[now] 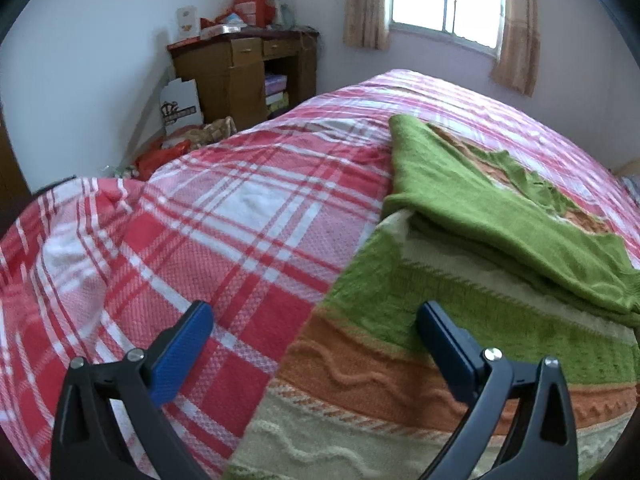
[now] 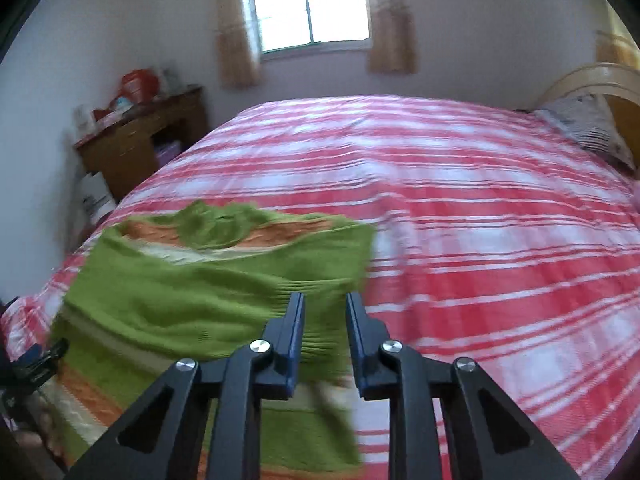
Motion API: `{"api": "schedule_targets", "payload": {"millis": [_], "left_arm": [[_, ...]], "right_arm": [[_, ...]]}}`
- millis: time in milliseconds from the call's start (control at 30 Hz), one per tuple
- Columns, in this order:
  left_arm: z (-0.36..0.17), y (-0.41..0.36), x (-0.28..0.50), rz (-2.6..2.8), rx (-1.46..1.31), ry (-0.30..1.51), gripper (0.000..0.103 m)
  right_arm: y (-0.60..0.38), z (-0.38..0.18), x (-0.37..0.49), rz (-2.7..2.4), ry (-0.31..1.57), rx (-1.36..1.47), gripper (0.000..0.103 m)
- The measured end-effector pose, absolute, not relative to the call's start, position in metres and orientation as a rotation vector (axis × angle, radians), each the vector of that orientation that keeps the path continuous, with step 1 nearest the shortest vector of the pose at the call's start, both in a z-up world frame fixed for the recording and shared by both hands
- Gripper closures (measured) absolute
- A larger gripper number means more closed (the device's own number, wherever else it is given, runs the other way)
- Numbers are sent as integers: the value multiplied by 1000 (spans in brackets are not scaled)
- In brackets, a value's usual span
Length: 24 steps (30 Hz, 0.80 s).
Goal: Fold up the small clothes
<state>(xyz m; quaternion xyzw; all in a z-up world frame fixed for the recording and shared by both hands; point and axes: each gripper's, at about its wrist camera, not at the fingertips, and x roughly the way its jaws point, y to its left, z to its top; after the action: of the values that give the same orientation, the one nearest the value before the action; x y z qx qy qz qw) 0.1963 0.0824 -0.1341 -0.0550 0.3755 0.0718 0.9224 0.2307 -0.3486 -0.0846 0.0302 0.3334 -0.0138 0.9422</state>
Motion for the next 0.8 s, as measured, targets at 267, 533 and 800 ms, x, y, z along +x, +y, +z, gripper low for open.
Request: {"api": "schedule_targets", "payload": {"millis": [267,533,800], "left_arm": [[-91,52,230,106,-34,673,0],[-133,73,269,153,-103,843,0],[-106,86,220,79,-27,788,0]], "right_arm": [[-336,-135,275,-25,836,75,81],[-337,-146,279,-20,813,82,81],[-337,-123,250,17,804,37,81]]}}
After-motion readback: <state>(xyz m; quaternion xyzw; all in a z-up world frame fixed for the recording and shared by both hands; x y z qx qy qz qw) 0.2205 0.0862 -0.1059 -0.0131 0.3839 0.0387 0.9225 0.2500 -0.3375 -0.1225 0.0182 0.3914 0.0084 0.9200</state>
